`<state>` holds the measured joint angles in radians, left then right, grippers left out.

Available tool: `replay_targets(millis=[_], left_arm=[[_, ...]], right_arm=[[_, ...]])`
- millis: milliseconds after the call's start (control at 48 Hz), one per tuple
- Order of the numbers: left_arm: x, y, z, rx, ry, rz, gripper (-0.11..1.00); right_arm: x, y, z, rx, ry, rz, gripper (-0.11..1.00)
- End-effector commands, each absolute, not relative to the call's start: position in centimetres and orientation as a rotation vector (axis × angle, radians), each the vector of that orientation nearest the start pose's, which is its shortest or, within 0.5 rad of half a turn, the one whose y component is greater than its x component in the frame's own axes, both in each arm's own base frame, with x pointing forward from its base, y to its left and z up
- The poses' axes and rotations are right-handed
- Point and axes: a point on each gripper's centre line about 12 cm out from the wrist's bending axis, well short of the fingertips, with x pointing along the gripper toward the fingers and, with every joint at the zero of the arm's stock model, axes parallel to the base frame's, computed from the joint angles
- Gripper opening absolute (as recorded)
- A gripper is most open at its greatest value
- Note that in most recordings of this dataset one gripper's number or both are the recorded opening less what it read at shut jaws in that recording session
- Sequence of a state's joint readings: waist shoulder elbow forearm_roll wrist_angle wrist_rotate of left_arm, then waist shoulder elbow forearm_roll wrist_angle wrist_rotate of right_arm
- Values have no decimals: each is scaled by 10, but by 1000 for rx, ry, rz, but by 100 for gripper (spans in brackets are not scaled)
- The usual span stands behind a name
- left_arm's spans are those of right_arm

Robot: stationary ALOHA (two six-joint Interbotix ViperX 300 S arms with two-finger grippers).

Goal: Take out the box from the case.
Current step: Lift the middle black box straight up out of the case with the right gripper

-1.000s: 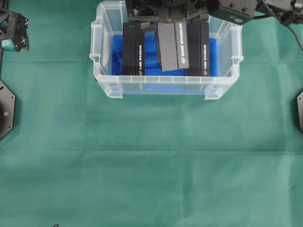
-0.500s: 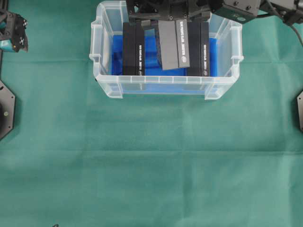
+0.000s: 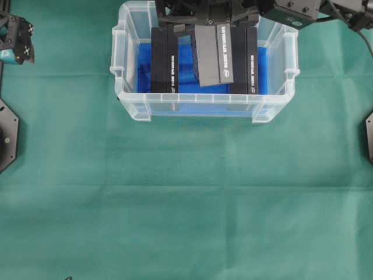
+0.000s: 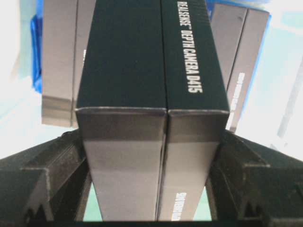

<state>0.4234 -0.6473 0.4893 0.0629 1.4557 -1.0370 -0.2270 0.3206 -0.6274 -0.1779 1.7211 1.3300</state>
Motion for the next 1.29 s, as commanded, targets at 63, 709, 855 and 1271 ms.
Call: replay_targets(millis=[63,709,855,1271], left_arm=[[174,87,341,-1095,953,1052,90],[174,86,341,-1094,958,1050,90],[174,86,340,-1093,959,1052,90],[172,86,340,-1094,976,1061,90]], right_arm=[[433,-123,388,1140,913,-1213,67],[433,-124,389,1137,905,-1218,67],[433,-123,389,1136,909,-1220,67],[439,-95,389,1135,917,-1192,67]])
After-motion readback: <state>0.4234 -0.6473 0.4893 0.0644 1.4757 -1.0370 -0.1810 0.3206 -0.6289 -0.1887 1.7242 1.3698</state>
